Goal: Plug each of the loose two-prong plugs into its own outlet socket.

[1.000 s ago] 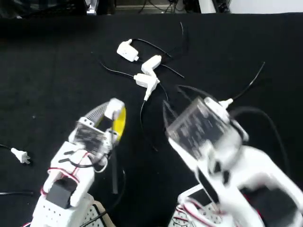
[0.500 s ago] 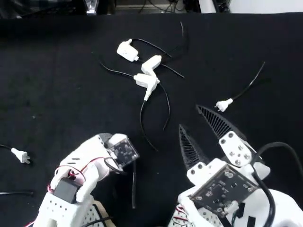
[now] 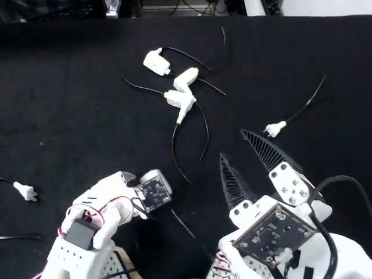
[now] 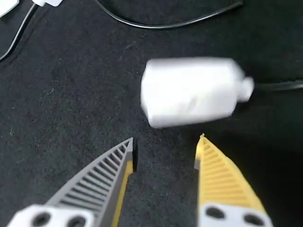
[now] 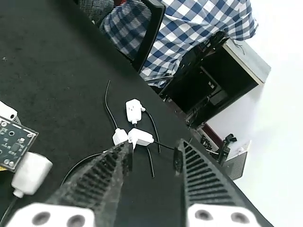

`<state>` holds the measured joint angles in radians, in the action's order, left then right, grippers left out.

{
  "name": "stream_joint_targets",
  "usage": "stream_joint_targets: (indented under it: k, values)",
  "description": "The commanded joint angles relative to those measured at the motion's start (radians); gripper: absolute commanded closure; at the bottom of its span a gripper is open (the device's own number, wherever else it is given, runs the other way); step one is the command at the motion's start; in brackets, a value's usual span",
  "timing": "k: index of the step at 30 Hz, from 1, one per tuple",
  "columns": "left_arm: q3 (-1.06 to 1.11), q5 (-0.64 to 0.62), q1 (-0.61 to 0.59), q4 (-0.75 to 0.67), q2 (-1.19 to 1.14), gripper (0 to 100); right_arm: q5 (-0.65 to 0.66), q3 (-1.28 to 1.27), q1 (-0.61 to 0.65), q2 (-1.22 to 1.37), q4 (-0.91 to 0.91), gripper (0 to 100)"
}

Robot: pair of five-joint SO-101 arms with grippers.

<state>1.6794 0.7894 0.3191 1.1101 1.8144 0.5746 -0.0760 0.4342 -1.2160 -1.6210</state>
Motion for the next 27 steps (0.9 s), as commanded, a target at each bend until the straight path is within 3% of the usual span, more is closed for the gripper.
stream_joint_targets:
  k: [1,4,7,13,19,23,27]
  values:
    - [0.005,-0.012,-0.008,0.003,0.005,78,0.008,-0.001,-0.015,-0.001,-0.005,85.0]
    - [-0.021,-0.012,-0.038,0.005,0.005,78,0.008,-0.001,-0.015,-0.001,-0.005,85.0]
    - [-0.065,-0.012,-0.147,-0.008,0.006,78,0.008,-0.002,-0.015,-0.001,-0.005,85.0]
    - [-0.134,-0.017,-0.584,-0.063,0.008,78,-0.060,-0.165,0.021,0.007,0.005,85.0]
    - [0.019,-0.020,-0.938,-0.176,0.008,78,-0.198,-0.532,0.157,0.007,0.170,85.0]
    - [0.021,-0.049,-1.055,-0.098,0.006,78,-0.215,-0.737,0.285,0.008,0.299,85.0]
    - [0.021,-0.055,-1.066,-0.006,0.005,78,-0.207,-0.909,0.339,0.010,0.425,85.0]
